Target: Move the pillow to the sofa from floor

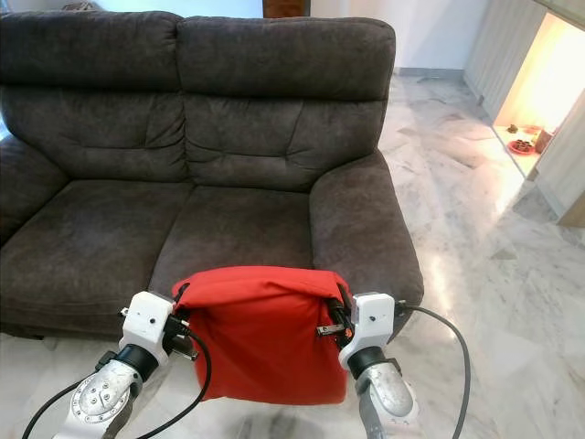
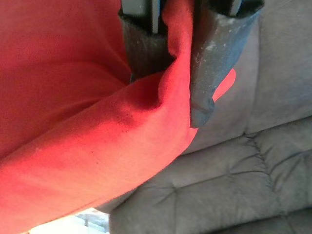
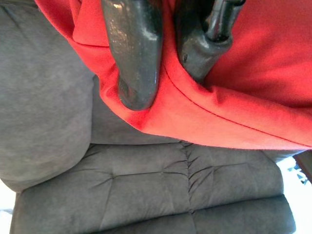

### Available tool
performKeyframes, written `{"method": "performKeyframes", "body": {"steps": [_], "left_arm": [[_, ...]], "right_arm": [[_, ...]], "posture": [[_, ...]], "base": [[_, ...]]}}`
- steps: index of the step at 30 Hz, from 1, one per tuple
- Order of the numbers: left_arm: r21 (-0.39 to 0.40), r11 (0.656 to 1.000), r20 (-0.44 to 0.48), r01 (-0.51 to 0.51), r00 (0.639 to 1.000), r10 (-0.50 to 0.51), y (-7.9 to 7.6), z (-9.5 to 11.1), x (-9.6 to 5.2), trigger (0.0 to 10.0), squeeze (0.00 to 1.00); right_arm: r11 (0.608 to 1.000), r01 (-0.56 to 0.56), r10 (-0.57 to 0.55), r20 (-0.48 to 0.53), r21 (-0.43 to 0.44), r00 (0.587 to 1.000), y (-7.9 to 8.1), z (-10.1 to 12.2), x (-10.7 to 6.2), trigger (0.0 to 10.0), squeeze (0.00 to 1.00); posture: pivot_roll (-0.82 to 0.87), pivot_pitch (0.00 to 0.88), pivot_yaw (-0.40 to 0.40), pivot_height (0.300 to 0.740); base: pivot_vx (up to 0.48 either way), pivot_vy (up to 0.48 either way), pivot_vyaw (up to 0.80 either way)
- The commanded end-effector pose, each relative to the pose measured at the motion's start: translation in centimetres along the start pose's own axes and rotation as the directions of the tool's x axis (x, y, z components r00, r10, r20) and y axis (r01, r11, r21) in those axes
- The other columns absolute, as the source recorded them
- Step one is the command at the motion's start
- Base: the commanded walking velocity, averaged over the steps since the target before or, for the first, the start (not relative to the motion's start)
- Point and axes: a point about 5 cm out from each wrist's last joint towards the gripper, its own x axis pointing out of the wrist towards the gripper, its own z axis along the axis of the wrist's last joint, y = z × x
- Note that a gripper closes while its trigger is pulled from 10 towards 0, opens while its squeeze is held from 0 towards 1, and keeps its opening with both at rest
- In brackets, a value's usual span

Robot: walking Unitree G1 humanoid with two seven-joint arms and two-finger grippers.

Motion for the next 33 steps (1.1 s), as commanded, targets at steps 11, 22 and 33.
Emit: {"method": "performKeyframes", "body": {"steps": [11,22,33], "left_arm": [[0.113,0.982,0.15,-0.154,0.979,0.137,2.6,3.4,0.1,10.0,0.0],[0.076,0.982,0.147,-0.174,0.976,0.162,2.5,3.4,-0.1,10.0,0.0],[0.096,0.977,0.181,-0.192,0.968,0.172,3.4,4.3,0.3,10.0,0.0]], "right_arm": [[0.995,-0.061,0.075,0.193,-0.076,0.978,1.3,4.8,1.2,10.0,0.0],[0.993,-0.052,0.071,0.186,-0.106,0.98,1.3,4.8,1.2,10.0,0.0],[0.994,-0.053,0.075,0.224,-0.1,0.972,1.9,5.8,1.6,10.0,0.0]], "posture": [[0.04,0.102,0.027,0.74],[0.03,0.081,0.03,0.74],[0.03,0.071,0.033,0.74]], "base": [[0.128,0.0,0.0],[0.45,0.0,0.16],[0.48,0.0,0.0]]}}
